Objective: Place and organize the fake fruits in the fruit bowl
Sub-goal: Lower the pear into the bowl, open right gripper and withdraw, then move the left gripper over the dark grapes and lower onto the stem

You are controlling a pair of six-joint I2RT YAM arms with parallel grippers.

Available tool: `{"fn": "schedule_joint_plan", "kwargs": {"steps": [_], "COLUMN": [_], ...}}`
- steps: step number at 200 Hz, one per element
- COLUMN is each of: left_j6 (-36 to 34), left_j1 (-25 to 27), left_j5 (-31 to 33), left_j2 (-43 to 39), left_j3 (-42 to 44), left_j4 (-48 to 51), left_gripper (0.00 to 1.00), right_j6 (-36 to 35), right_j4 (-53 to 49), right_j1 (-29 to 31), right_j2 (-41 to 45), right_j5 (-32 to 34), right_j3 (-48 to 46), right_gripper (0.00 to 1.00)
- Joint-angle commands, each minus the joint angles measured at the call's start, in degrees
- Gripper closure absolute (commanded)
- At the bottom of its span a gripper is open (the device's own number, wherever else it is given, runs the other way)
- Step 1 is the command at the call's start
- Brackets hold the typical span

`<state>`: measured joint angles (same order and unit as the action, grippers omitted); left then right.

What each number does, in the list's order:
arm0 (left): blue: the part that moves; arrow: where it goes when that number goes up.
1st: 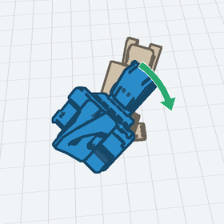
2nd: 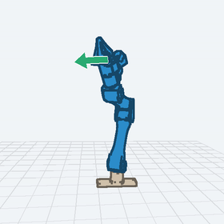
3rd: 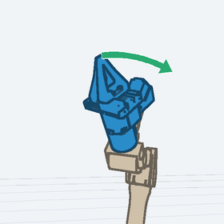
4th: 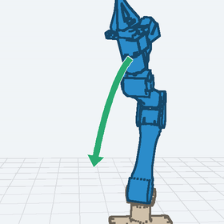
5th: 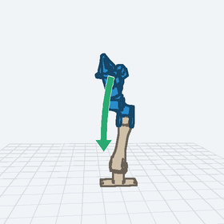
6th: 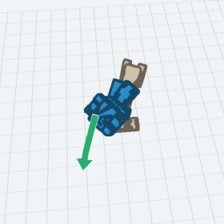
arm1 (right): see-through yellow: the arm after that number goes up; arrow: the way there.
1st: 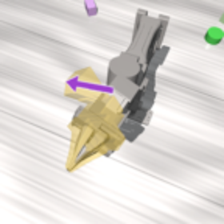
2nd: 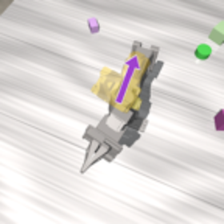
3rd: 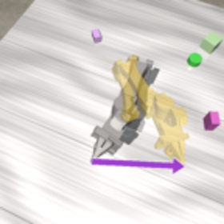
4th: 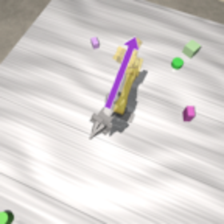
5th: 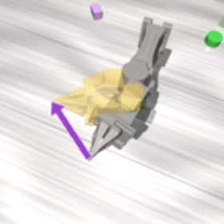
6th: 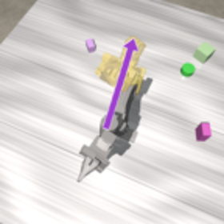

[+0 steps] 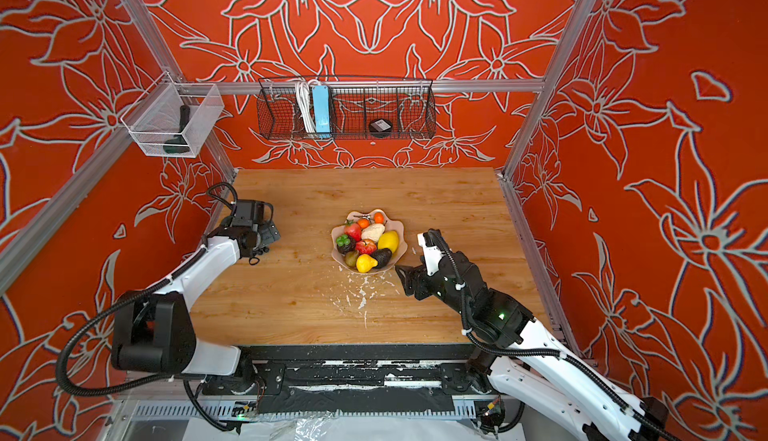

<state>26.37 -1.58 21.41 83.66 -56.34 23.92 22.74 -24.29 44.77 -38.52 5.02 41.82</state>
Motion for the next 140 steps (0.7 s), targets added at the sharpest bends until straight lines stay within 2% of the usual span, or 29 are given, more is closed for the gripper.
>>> {"fn": "schedule_joint_plan", "kwargs": {"steps": [1, 55, 121, 140], "left_j6": [0.4, 2.2, 2.3, 2.6], "left_j1": [-3.1, -12.3, -13.1, -13.1], "left_j5": [-1.3, -13.7, -19.1, -22.4], "left_j2": [2.7, 10.9, 24.0, 26.6], "left_j3": [-1.8, -5.3, -16.8, -19.1], "left_j4": [0.6, -2.1, 2.0, 2.4], "left_gripper": [0.03, 0.05, 0.02, 0.04], "right_j6": [0.1, -0.7, -0.9, -0.9], "right_j4": [-1.3, -2.8, -3.4, -3.3], "right_j1": [0.4, 0.3, 0.3, 0.3], "right_j2": [1.1, 2.8, 2.5, 2.4], "right_j5": [1.2, 0.7, 0.3, 0.6], "right_j3": [-1.2, -2.6, -3.1, -3.1], "right_gripper": [0.21, 0.21, 0.21, 0.2]}}
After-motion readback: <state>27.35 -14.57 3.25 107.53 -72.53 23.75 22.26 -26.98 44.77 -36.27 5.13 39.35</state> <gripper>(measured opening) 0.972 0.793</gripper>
